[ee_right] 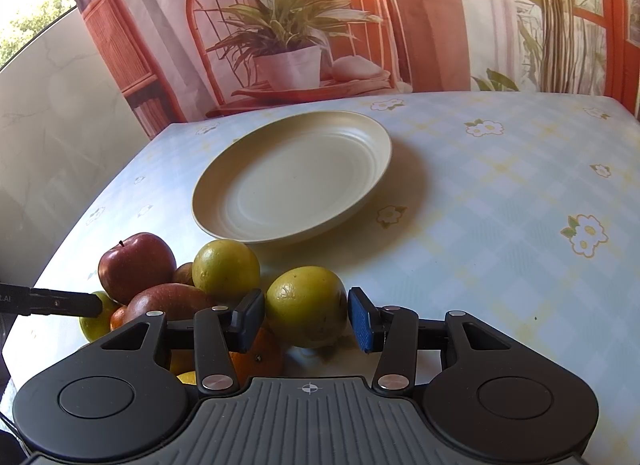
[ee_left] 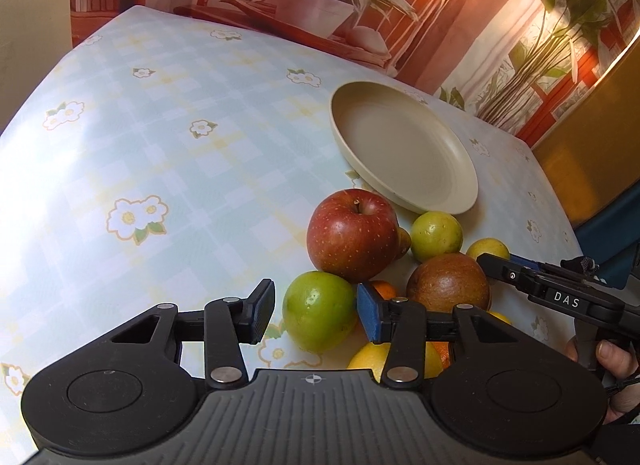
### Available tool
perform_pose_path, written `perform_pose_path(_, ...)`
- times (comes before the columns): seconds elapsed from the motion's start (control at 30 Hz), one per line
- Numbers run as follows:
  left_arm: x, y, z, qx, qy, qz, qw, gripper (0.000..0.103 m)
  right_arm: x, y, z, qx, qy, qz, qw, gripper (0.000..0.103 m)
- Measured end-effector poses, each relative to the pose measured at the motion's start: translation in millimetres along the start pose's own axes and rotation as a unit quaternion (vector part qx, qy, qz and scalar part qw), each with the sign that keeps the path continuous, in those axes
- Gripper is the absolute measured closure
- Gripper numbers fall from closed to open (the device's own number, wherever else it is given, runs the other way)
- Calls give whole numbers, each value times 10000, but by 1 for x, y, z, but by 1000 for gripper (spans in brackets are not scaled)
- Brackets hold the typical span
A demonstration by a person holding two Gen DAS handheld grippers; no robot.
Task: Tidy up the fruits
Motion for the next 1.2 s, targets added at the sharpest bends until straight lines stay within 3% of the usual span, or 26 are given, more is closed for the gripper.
perform_pose_path(0.33,19,13,16,80,541,-498,9973,56,1,0,1,48,-37,2,10000,60)
perform_pose_path(0.5,21,12,11,-62,487,-472,9977,54,1,-1,2,51,-40,6,10000,60)
perform_pose_path(0.67,18,1,-5,-679,596,-492,9947,45,1,0,2,57,-43,6,10000,60)
perform_pose_path(0.9,11,-17,-27,-1515,818,-413,9842,43,0,0,2,60,-41,5,10000,60)
perform_pose_path(1.2,3,-11,-16,-1225,993,-278,9871,32,1,-1,2,54,-39,4,10000,60)
Point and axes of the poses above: each gripper's, at about its wrist camera, not at the fingertips, and x roughly against the way its jaws point, z to its left, y to its top, the point moved 2 cm from there along -x, roughly the way its jaws point, and after that the axes turned 14 degrees about x, right-handed, at the moved point
